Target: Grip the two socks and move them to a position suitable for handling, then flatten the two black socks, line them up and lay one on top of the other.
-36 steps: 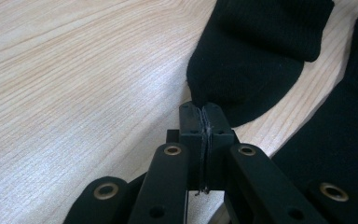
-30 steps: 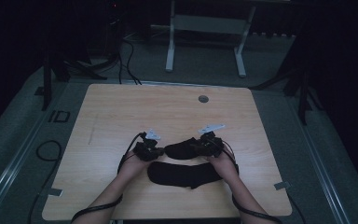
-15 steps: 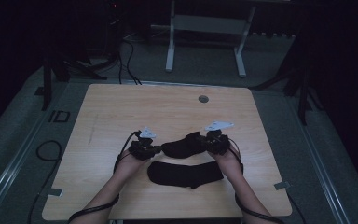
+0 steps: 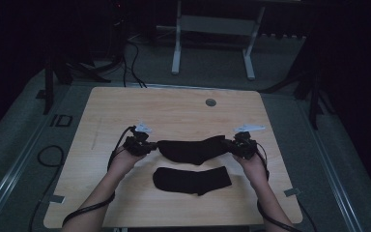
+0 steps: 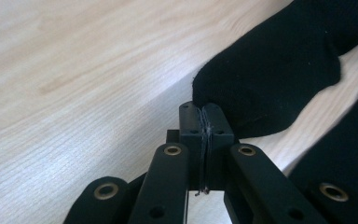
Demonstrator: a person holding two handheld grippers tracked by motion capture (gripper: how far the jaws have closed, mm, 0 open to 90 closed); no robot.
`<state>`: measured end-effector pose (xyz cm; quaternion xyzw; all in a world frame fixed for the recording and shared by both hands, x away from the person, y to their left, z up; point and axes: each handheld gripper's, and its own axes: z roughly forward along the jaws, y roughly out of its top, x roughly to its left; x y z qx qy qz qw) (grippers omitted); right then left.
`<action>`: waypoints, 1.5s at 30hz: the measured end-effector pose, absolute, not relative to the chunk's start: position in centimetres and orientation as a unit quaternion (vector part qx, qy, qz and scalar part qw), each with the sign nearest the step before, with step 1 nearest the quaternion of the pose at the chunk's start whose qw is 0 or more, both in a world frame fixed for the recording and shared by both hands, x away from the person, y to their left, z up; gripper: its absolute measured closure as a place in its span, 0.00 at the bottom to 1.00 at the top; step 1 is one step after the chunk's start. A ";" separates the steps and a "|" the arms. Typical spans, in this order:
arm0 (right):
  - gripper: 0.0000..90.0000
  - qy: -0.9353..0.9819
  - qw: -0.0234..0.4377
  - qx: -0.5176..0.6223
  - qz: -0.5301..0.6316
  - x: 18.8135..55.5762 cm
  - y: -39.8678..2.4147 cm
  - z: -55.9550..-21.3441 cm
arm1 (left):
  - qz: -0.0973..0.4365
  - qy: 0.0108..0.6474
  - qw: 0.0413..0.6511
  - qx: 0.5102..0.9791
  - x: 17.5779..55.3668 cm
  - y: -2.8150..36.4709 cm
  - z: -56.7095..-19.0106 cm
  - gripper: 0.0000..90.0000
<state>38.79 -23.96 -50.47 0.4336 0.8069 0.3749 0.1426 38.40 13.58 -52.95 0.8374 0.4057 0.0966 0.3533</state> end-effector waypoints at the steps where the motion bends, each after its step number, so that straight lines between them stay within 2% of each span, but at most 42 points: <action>1: 0.92 0.809 0.141 0.435 0.370 38.9 -23.9 -50.9 | 0.097 0.409 0.346 0.839 38.7 13.5 -53.2 0.99; 10: 0.88 0.809 0.141 0.457 0.342 40.7 -24.0 -54.2 | 0.093 0.408 0.317 0.851 40.2 12.7 -54.3 0.98; 13: 0.75 0.809 0.144 0.462 0.334 41.1 -24.1 -54.6 | 0.091 0.407 0.304 0.856 40.6 12.4 -54.6 0.96; 16: 0.64 0.808 0.145 0.463 0.334 41.3 -24.4 -54.4 | 0.095 0.410 0.303 0.855 40.5 12.4 -54.5 0.84; 20: 0.60 0.809 0.148 0.460 0.334 41.2 -24.7 -53.7 | 0.109 0.411 0.306 0.852 40.0 13.0 -54.0 0.68; 22: 0.58 0.812 0.146 0.456 0.335 41.1 -24.9 -53.4 | 0.117 0.413 0.307 0.850 39.8 13.3 -53.6 0.57; 29: 0.55 0.817 0.140 0.442 0.343 40.0 -24.8 -52.7 | 0.112 0.404 0.328 0.847 38.5 13.8 -52.7 0.56; 35: 0.53 0.821 0.129 0.432 0.350 38.9 -24.6 -52.3 | 0.108 0.404 0.343 0.841 36.5 14.2 -52.5 0.51; 45: 0.52 0.833 0.123 0.411 0.350 35.1 -24.6 -52.7 | 0.090 0.395 0.370 0.836 32.4 14.4 -52.6 0.45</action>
